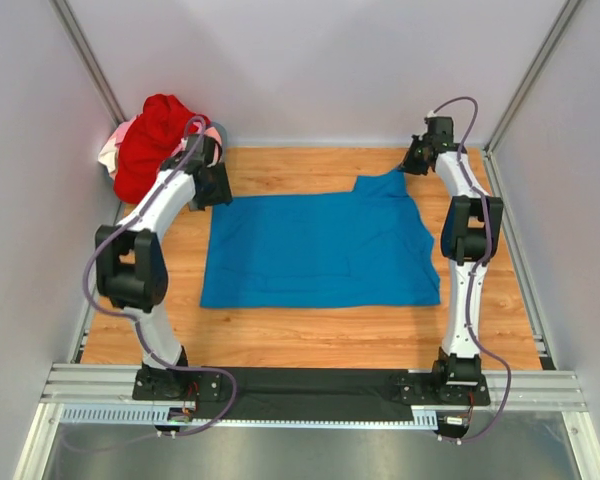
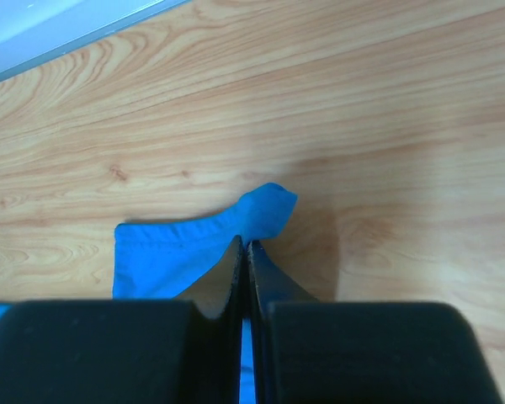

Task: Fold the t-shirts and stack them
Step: Fold the tshirt

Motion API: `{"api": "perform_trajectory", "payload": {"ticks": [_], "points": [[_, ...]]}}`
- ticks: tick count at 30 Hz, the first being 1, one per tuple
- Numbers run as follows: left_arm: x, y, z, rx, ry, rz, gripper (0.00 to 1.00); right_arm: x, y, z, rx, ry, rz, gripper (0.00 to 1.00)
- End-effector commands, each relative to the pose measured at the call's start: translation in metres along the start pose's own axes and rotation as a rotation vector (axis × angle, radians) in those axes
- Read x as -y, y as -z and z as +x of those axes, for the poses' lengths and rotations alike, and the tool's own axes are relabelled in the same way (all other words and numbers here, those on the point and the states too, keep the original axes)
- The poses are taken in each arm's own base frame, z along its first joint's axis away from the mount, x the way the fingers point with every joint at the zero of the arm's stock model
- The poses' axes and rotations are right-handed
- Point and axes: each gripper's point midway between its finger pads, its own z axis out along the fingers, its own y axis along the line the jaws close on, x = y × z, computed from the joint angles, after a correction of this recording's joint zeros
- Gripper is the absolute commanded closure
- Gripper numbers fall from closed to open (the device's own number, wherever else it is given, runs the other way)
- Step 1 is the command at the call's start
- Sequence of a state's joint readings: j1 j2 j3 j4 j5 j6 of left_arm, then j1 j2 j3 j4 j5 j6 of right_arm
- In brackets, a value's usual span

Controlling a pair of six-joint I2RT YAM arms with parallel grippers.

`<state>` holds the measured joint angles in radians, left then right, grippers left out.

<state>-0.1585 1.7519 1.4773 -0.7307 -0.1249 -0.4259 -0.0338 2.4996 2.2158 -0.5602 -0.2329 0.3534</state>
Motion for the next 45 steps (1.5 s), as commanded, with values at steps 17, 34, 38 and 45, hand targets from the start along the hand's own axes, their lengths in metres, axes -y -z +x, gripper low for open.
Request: {"api": "perform_trajectory", "payload": {"ticks": [17, 34, 38, 45], "points": [[0.083, -0.127, -0.104, 0.075, 0.048, 0.177, 0.35, 0.069, 0.050, -0.038, 0.062, 0.003, 0.098, 1.00], [0.122, -0.195, -0.108, 0.106, 0.083, 0.364, 0.37, 0.056, 0.062, -0.044, 0.067, 0.012, 0.055, 1.00], [0.123, -0.195, -0.105, 0.096, 0.088, 0.365, 0.43, 0.055, 0.061, -0.041, 0.059, 0.007, 0.043, 1.00], [0.102, -0.191, -0.085, 0.034, 0.062, 0.280, 0.35, 0.051, 0.061, -0.040, 0.051, -0.003, 0.024, 1.00]]}}
